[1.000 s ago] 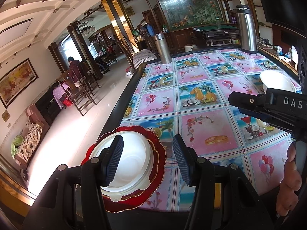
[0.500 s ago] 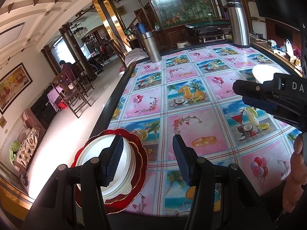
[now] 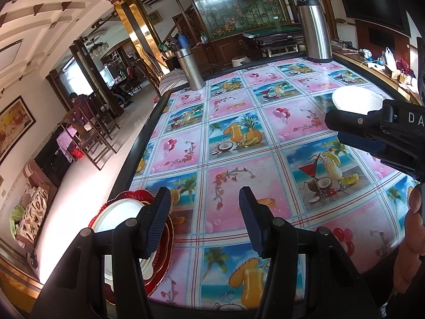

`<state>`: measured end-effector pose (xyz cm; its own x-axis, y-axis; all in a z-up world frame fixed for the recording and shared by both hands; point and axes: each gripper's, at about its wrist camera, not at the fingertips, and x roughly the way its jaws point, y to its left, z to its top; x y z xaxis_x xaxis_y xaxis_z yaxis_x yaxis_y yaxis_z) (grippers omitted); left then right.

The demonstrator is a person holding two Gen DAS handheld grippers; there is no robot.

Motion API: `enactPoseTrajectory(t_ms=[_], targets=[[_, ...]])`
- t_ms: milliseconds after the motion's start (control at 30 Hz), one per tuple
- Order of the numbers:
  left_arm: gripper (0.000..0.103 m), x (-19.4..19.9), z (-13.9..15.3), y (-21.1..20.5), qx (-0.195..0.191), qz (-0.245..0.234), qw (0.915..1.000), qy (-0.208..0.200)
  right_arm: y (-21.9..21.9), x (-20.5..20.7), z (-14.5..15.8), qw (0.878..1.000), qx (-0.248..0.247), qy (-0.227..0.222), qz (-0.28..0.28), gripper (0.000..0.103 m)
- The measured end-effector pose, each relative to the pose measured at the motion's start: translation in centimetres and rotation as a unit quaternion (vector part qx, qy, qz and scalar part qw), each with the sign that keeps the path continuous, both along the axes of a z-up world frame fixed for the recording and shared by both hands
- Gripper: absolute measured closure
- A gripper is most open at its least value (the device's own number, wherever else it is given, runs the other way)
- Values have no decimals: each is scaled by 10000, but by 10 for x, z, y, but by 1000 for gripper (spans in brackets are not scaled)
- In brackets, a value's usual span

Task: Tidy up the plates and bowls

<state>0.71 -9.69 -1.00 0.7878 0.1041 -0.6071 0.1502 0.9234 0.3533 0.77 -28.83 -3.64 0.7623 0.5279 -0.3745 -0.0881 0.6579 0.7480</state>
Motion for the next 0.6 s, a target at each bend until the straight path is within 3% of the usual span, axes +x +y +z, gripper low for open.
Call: enactPoseTrajectory(t_ms=[600], targets=[[51, 14, -10, -55, -364, -651, 9963, 430, -57, -18, 1, 9987, -46, 78, -502, 63]])
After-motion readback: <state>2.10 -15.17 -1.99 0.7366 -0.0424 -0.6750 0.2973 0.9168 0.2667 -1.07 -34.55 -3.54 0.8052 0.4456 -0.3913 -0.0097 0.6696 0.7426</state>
